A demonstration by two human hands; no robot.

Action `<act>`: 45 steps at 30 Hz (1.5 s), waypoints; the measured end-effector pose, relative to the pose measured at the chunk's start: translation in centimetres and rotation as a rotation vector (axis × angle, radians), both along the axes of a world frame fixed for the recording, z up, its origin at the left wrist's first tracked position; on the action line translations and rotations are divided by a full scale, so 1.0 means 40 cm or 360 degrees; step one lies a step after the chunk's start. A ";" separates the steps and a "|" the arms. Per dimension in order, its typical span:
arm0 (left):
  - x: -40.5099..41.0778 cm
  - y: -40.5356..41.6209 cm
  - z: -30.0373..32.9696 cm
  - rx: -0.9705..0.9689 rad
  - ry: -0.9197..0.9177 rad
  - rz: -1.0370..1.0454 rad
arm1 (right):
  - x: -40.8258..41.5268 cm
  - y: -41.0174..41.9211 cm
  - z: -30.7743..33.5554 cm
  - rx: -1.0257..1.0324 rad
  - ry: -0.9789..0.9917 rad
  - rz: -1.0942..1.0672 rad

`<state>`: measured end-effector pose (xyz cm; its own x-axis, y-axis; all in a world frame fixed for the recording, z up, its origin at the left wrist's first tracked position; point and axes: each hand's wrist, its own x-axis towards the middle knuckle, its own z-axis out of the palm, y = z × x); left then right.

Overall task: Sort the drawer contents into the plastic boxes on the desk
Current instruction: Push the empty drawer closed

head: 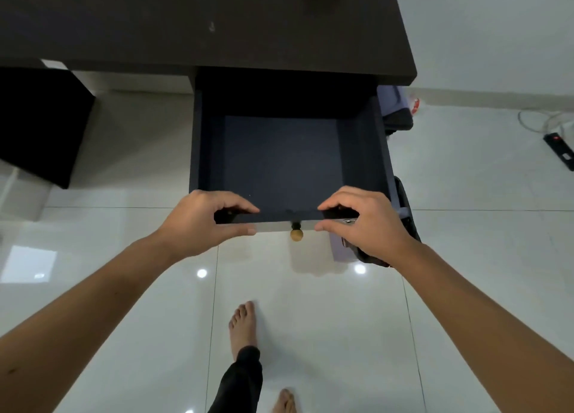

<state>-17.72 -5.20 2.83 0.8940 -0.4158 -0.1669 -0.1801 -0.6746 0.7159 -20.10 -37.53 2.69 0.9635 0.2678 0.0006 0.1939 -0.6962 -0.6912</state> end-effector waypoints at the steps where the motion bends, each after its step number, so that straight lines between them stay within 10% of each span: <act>1: -0.011 0.002 -0.007 0.0014 -0.0060 0.0026 | -0.004 0.003 -0.006 0.0004 -0.0050 -0.0029; 23: 0.159 0.035 -0.027 -0.0129 -0.0639 0.0132 | 0.150 0.012 -0.045 -0.0159 -0.0704 -0.0026; 33: 0.429 0.006 -0.001 0.0681 -0.1069 0.0257 | 0.433 -0.002 0.018 -0.0739 -0.0690 -0.0490; 45: 0.555 -0.011 -0.092 0.0515 -0.1705 0.0555 | 0.569 -0.003 -0.056 -0.0623 -0.1034 -0.0662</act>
<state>4.47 -5.65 -0.86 0.6989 -0.1964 0.6877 -0.3563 -0.9294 0.0967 2.66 -37.66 0.44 0.8238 -0.0104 0.5667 0.1443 -0.9630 -0.2274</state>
